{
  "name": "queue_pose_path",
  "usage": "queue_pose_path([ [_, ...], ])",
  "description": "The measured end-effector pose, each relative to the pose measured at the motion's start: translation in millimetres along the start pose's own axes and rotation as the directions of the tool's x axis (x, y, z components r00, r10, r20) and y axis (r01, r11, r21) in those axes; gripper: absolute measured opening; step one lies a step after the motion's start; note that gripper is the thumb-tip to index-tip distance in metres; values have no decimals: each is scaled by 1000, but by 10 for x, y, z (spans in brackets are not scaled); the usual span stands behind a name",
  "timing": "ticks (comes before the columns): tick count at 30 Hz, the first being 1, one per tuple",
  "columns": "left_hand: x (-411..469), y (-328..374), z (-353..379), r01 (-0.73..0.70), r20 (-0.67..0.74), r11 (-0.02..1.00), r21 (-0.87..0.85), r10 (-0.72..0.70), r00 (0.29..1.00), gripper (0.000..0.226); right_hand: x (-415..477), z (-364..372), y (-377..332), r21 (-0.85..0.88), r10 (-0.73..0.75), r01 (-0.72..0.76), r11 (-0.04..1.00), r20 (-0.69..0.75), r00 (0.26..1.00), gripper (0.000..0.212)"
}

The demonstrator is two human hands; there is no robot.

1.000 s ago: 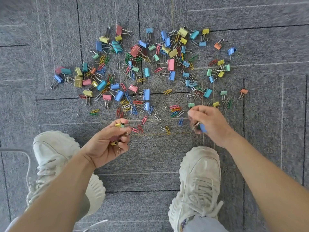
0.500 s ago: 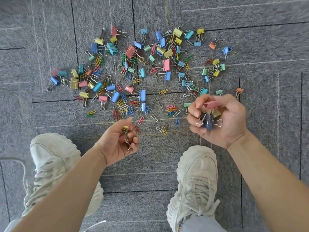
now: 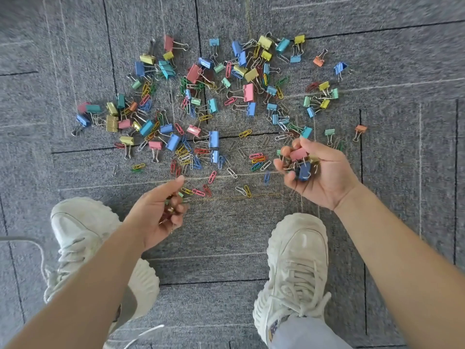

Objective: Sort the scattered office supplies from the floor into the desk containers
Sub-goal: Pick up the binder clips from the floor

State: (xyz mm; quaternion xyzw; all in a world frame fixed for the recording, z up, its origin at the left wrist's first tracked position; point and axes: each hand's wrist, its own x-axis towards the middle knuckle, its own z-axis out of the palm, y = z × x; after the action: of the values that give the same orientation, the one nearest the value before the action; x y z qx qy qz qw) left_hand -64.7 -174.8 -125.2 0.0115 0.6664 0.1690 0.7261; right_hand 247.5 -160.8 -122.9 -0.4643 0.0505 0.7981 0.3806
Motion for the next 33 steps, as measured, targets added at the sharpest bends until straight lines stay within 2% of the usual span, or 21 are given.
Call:
queue_pose_path([
  [4,-30,91,-113,-39,-6,976,215,41,999,33,70,-38,-59,-61,-28,27,998,-15,999,16],
  [8,-27,181,-189,-81,-87,934,347,117,989,35,127,-85,-119,-171,-28,23,985,-29,999,33],
  [9,-11,192,-203,-88,-121,878,470,163,979,34,138,-84,-134,-208,-29,15,978,-68,997,36],
  [11,50,198,-254,-72,-159,638,766,297,942,33,158,-57,-144,-424,-95,-5,905,-215,972,39],
  [12,84,194,-281,-58,-156,515,855,363,919,33,170,-44,-133,-590,-174,-32,806,-289,941,39],
  [13,108,190,-300,-42,-157,435,899,410,898,33,184,-29,-116,-742,-275,-69,667,-332,902,40],
  [15,133,181,-294,2,-186,368,930,466,865,37,227,-10,-82,-918,-452,-136,373,-307,838,42],
  [18,155,163,-221,70,-231,325,943,486,843,39,287,58,-32,-958,-526,-282,43,-262,809,43],
  [19,163,149,-189,89,-235,308,947,476,848,39,320,79,-6,-946,-542,-324,-27,-259,800,43],
  [21,174,110,-130,113,-238,283,952,459,856,37,370,132,44,-920,-558,-378,-99,-264,787,40],
  [24,186,55,-62,114,-266,326,938,472,841,31,407,169,101,-916,-558,-386,-112,-264,787,33],
  [29,202,-14,-13,77,-236,348,934,441,866,16,366,118,83,-951,-533,-308,-27,-248,809,27],
  [31,210,-16,-16,61,-231,385,921,414,880,20,328,71,86,-973,-509,-219,66,-222,832,25],
  [33,205,-3,-7,32,-225,453,891,377,899,29,280,29,96,-947,-460,-103,303,-240,855,23],
])
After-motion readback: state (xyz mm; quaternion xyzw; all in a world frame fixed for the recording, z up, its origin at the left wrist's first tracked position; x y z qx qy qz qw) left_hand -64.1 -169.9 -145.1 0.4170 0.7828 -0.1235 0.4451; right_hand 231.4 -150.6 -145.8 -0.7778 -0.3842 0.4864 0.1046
